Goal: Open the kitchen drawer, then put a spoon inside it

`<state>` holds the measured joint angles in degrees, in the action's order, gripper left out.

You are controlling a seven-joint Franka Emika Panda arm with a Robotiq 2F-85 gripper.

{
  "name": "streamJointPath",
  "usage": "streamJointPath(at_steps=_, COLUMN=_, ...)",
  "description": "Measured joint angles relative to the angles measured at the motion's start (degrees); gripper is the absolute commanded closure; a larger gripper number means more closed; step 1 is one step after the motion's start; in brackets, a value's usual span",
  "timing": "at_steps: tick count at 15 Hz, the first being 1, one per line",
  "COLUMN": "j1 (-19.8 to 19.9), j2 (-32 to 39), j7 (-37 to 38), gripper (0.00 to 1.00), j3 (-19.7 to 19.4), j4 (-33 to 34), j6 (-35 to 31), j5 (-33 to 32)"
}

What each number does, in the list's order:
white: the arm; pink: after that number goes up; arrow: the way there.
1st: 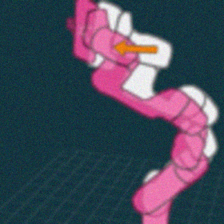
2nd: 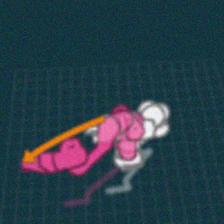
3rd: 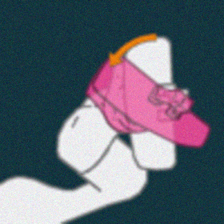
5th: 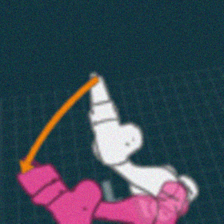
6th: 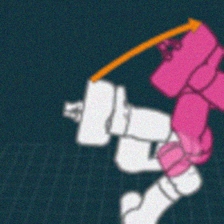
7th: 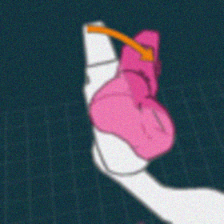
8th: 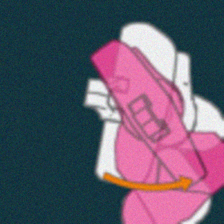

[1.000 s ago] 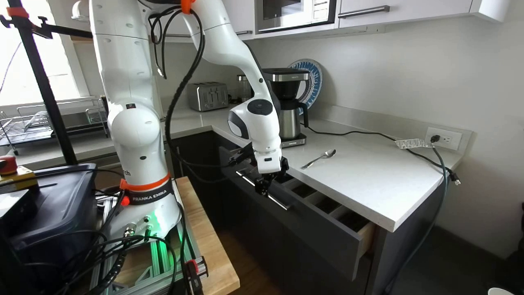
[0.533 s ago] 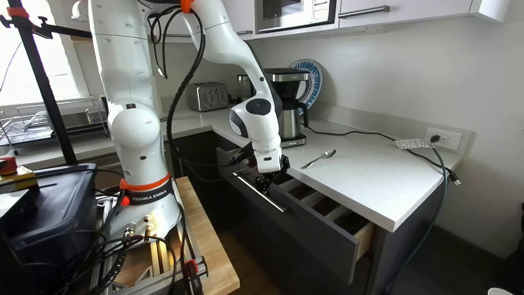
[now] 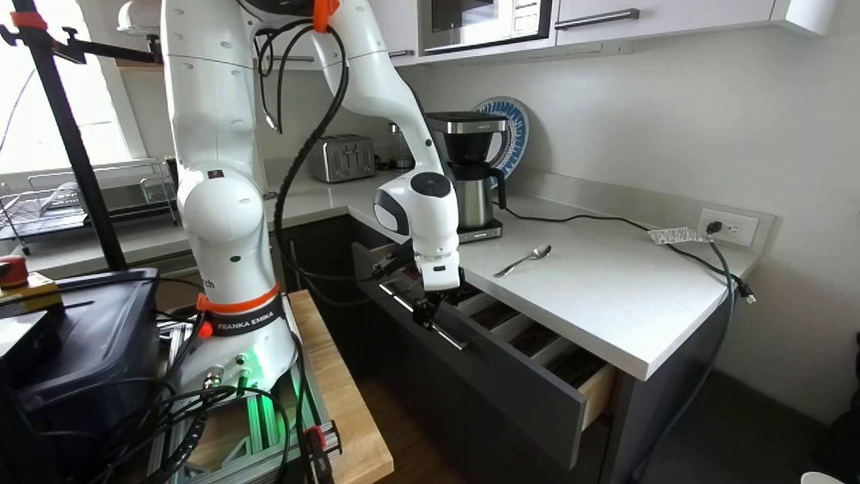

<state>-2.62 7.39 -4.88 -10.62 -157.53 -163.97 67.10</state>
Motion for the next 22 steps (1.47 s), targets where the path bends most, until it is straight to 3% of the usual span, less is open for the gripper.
streamJointPath(at_steps=12, j1=0.9, j2=5.0, j7=17.3, gripper=0.0, j3=-0.1, j4=0.1, j6=0.1, j5=-25.1)
streamJointPath(at_steps=14, j1=0.3, j2=5.0, j7=19.6, gripper=0.0, j3=-1.5, j4=0.1, j6=0.4, j5=-28.1)
streamJointPath(at_steps=22, j1=3.6, j2=4.1, j7=27.0, gripper=0.0, j3=-2.5, j4=0.5, j6=5.6, j5=-39.5)
